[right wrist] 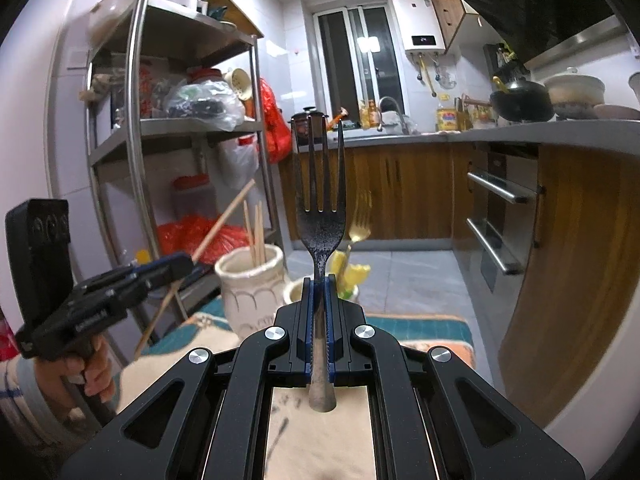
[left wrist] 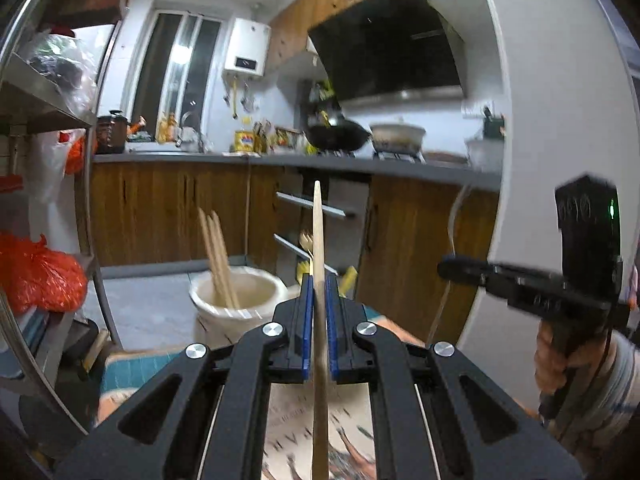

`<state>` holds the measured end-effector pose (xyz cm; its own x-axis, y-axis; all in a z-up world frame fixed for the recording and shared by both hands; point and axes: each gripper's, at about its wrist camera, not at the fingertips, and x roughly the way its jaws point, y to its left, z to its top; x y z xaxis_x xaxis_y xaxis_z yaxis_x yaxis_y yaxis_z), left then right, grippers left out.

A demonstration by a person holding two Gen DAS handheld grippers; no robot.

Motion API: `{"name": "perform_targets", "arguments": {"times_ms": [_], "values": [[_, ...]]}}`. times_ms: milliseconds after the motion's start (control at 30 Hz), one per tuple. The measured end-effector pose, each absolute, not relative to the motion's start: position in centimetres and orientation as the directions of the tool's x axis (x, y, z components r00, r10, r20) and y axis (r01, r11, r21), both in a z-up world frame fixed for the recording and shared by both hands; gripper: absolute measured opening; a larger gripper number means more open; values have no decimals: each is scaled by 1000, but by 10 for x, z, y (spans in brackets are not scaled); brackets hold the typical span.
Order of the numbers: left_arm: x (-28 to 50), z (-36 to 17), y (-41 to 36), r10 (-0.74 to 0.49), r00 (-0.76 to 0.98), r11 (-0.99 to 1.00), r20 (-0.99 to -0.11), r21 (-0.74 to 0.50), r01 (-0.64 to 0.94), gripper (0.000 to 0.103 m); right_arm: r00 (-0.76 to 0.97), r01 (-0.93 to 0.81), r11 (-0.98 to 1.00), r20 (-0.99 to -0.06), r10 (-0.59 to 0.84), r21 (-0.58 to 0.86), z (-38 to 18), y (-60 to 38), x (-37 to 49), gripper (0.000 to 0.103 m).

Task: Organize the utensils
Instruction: 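Lower chopstick into large holder with left while right lowers steel fork into small holder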

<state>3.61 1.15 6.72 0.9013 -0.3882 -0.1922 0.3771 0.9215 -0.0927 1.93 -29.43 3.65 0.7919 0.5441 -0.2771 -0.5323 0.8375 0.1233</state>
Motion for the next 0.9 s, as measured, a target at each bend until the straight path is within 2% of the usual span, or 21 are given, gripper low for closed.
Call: {"name": "perform_targets", "arguments": {"times_ms": [233, 433, 667, 900], "values": [[71, 90, 38, -380, 921, 915, -88, -183, 360, 6, 811, -526, 837, -207, 547, 149, 55, -275, 46, 6], [110, 91, 53, -385, 921, 885, -59, -306, 350, 6, 835, -508, 853, -177, 522, 118, 62, -255, 71, 6], [136, 83, 50, -326, 944, 901, -43, -316, 296, 6, 829, -513, 848, -178, 530, 131, 62, -252, 95, 6], [153, 73, 38, -243, 970, 940, -25, -252, 229, 6, 790, -524, 829, -254, 558, 193, 42, -256, 116, 6]]}}
